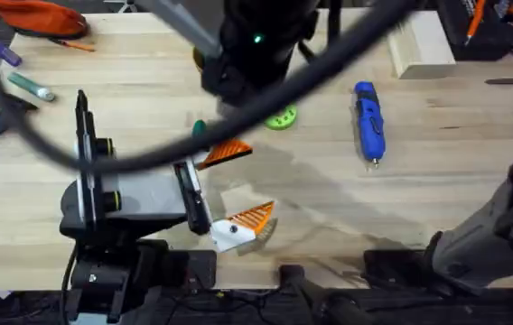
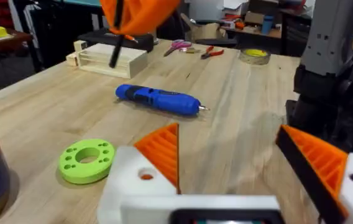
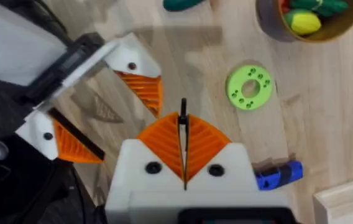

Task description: Pick up the gripper from the table and insert it into the empty holder that is missing its gripper. Then pick up a screw, insert it into the mounting hole, and use the screwdriver to tighten it. Finally, clean up the table by picking up the vegetable and placing it into the bucket.

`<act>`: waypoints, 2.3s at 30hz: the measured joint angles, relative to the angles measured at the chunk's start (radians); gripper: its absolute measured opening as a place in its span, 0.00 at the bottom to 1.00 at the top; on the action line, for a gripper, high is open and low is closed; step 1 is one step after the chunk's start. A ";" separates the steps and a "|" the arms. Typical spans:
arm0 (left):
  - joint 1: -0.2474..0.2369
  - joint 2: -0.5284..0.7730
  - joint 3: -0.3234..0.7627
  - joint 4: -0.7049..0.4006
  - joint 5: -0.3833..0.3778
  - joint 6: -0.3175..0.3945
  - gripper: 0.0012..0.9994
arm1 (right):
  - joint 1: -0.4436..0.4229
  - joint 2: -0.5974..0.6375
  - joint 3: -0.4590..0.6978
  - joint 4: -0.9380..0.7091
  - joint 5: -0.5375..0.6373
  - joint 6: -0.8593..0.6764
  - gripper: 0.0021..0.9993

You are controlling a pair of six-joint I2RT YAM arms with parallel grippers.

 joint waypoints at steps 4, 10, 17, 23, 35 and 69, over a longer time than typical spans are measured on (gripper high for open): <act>0.000 0.000 0.000 0.000 0.000 0.000 0.99 | 0.034 0.001 0.000 0.010 0.000 -0.005 0.00; 0.000 0.000 0.000 0.000 0.000 0.000 0.99 | 0.069 0.023 0.000 0.015 0.000 -0.006 0.00; 0.000 0.000 0.000 0.000 0.000 0.000 0.99 | 0.088 0.061 0.000 0.017 0.000 -0.005 0.00; 0.000 0.000 0.000 0.000 0.000 0.000 0.99 | 0.099 0.076 0.000 0.011 0.000 -0.001 0.00; 0.000 0.000 0.000 0.000 0.000 0.000 0.99 | 0.130 0.077 0.000 -0.007 0.004 -0.001 0.00; 0.000 0.000 0.000 0.000 0.000 0.000 0.99 | 0.131 0.113 0.001 0.019 0.004 -0.001 0.00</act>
